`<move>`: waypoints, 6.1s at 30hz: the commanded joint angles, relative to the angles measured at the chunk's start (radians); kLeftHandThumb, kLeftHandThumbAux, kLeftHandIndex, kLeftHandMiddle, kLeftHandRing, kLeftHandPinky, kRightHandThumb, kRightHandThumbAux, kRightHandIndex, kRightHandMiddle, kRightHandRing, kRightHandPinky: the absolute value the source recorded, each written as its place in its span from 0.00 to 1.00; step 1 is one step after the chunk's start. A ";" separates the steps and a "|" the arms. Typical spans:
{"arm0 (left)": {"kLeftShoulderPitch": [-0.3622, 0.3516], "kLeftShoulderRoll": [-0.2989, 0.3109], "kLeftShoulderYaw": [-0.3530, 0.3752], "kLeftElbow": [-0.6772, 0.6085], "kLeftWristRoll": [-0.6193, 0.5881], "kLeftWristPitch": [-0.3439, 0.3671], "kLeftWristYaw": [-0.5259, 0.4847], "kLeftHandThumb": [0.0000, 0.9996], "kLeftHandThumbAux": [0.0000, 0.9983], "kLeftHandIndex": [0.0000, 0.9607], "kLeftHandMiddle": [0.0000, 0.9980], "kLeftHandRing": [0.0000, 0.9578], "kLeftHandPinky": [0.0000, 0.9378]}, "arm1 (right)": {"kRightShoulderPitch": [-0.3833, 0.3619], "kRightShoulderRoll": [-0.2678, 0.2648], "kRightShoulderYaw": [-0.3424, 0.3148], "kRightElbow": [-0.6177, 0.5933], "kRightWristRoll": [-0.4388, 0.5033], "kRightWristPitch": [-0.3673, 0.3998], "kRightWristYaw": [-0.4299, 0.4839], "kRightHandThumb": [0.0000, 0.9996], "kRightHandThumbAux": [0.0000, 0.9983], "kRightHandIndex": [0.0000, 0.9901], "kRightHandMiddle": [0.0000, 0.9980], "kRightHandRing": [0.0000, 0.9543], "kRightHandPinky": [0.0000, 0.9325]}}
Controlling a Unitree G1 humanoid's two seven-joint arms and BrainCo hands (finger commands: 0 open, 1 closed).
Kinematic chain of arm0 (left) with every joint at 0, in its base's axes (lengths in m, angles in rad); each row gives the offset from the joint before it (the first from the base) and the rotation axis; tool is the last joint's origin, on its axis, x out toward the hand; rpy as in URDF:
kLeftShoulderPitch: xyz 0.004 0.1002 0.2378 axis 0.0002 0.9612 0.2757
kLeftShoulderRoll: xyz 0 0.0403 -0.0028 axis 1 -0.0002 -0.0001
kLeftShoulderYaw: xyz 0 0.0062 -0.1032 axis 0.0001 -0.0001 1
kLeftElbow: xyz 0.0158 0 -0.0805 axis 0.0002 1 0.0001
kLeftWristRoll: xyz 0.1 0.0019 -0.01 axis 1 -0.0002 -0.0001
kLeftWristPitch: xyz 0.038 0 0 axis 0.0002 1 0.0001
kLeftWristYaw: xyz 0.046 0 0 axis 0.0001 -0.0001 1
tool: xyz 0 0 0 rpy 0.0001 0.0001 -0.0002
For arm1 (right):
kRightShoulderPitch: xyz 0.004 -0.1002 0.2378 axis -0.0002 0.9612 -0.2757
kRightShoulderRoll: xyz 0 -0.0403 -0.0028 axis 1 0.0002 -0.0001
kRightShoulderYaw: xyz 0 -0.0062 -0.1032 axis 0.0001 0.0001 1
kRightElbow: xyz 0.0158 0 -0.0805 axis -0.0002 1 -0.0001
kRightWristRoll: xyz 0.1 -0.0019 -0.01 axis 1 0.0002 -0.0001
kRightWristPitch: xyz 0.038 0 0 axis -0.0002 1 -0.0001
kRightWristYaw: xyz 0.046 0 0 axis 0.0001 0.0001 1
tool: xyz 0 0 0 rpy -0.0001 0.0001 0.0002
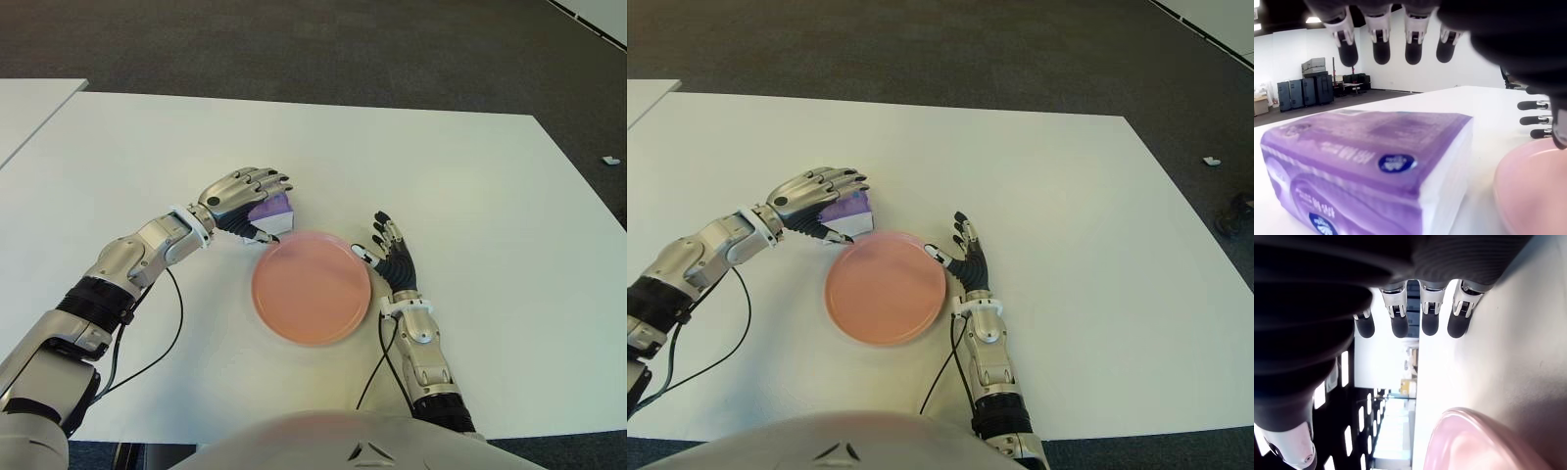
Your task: Put the tissue paper into the plate.
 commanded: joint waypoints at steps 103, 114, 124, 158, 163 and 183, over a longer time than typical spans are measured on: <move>-0.011 -0.014 -0.053 0.069 0.073 0.049 0.009 0.00 0.32 0.00 0.00 0.00 0.00 | 0.071 0.005 0.021 0.036 0.004 0.080 0.006 0.00 0.67 0.00 0.03 0.00 0.01; -0.027 -0.023 -0.072 0.095 0.096 0.056 0.017 0.00 0.31 0.00 0.00 0.00 0.00 | 0.069 0.009 0.021 0.037 0.006 0.081 0.005 0.00 0.67 0.00 0.03 0.00 0.00; -0.045 -0.031 -0.072 0.115 0.135 0.095 0.046 0.00 0.32 0.00 0.00 0.00 0.00 | 0.069 0.011 0.025 0.038 -0.001 0.077 0.003 0.00 0.68 0.01 0.03 0.00 0.00; -0.101 0.005 -0.063 0.128 0.227 0.235 0.263 0.00 0.33 0.00 0.00 0.00 0.00 | 0.068 0.001 0.034 0.046 0.015 0.062 0.034 0.00 0.69 0.00 0.02 0.00 0.00; -0.105 0.011 -0.068 0.134 0.238 0.238 0.314 0.00 0.33 0.00 0.00 0.00 0.00 | 0.066 -0.001 0.035 0.048 0.013 0.063 0.039 0.00 0.69 0.00 0.02 0.00 0.00; -0.094 0.034 -0.075 0.119 0.158 0.121 0.219 0.01 0.36 0.00 0.00 0.00 0.00 | 0.069 -0.005 0.031 0.037 0.018 0.075 0.050 0.00 0.69 0.00 0.02 0.00 0.00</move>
